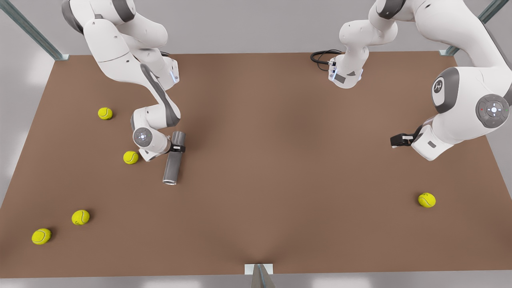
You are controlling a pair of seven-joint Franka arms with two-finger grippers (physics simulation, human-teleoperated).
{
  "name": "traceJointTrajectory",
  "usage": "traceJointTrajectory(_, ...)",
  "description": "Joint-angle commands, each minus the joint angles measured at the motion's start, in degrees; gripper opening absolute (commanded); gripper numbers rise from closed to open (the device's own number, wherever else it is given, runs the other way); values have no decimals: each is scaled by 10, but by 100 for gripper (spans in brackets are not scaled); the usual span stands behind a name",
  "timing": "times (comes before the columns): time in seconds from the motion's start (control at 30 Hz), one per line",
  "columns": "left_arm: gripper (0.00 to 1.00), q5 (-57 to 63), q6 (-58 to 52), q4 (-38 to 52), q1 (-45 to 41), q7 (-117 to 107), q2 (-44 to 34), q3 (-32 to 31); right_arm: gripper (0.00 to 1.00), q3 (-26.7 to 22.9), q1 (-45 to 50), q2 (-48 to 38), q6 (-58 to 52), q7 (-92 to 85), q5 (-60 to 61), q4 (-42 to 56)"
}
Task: Put the tennis tube upright
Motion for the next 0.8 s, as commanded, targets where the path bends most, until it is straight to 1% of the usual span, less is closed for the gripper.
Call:
traceJointTrajectory(0.0,100,0,0,0,0,0,0,0,100,0,0,0,0,0,0,0)
traceJointTrajectory(0.33,100,-1,8,-13,2,0,4,2,100,0,11,33,4,3,1,2)
traceJointTrajectory(0.67,100,0,11,-11,4,0,-1,5,100,0,11,36,7,16,1,6)
traceJointTrajectory(0.7,100,0,11,-11,4,-1,-1,5,95,0,11,36,6,16,1,6)
traceJointTrajectory(0.77,100,0,11,-11,4,-1,-1,5,88,0,11,36,6,16,1,6)
